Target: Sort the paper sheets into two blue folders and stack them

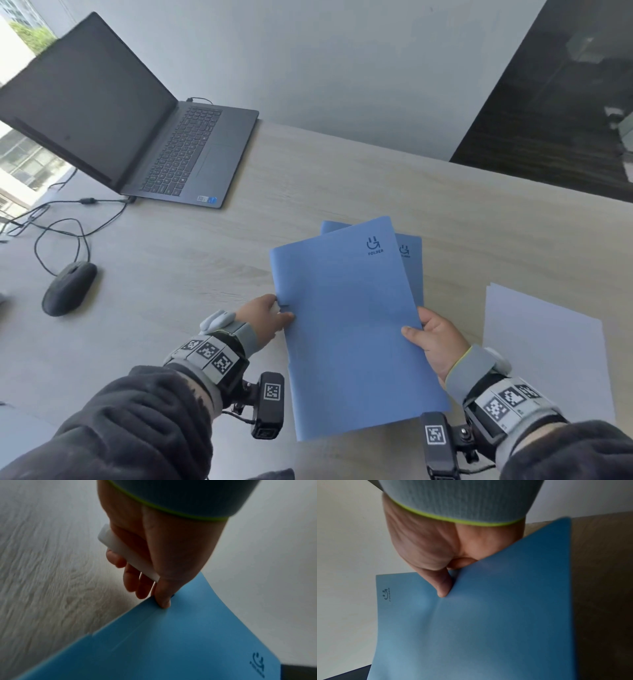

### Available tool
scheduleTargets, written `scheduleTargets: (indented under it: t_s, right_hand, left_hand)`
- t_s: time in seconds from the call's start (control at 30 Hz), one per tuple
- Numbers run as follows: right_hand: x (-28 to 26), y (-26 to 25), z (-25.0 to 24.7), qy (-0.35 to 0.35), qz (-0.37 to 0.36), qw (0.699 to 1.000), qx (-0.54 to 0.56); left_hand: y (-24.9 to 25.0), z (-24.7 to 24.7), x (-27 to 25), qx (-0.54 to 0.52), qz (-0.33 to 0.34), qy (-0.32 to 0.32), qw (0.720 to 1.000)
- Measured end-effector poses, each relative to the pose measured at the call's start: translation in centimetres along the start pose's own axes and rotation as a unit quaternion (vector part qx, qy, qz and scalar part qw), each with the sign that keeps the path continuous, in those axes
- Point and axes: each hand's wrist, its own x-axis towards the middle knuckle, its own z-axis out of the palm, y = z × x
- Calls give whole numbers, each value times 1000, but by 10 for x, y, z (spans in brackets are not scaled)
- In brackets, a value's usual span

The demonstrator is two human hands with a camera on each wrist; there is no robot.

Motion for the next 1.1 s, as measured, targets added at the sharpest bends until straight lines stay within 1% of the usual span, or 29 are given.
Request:
scheduleTargets:
  t_s: [0.07,0.13,0.17,0.27,0.33,0.47,0.53,0.6,0.63,0.7,0.73,0.83,0.9,1.0,1.07,1.1]
  right_hand:
    - [2,0,3,3,-2,1000,1]
    - [4,0,7,7,-4,1000,2]
    - [5,0,9,9,-4,1000,4]
    - [8,3,16,16,-3,1000,10]
    - [10,5,20,22,-1,1000,15]
    - [11,7,33,26,5,1000,14]
    - [10,7,39,27,7,1000,14]
    - [11,8,45,22,14,999,20]
    - [11,8,48,23,18,999,26]
    - [15,9,54,20,19,999,26]
    - [17,9,57,14,16,1000,18]
    - [19,8,66,-18,15,999,-31]
    - [16,6,68,-28,52,996,-72]
    - [15,8,53,-2,95,989,-116]
    - [16,11,40,28,109,987,-114]
    - [17,12,34,42,112,987,-111]
  left_hand:
    - [-1,4,2,-96,-17,-1,995]
    - [0,9,2,-218,-37,-7,975]
    - [1,12,2,-256,-41,2,966]
    - [-2,14,5,-306,-58,32,950]
    - [-4,15,5,-333,-61,32,940]
    - [-4,15,-3,-426,-66,28,902]
    - [-7,16,-3,-442,-61,25,894]
    - [-16,16,-3,-426,-61,16,903]
    - [-21,15,-4,-397,-62,16,916]
    - [-31,14,-8,-305,-56,12,950]
    - [-35,14,-11,-275,-48,15,960]
    - [-53,9,-11,-273,-33,46,960]
    - [-64,0,-7,-276,-35,61,959]
    - [-94,-16,12,-277,-49,80,956]
    - [-117,-26,29,-257,-52,91,961]
    - [-119,-32,30,-237,-55,101,965]
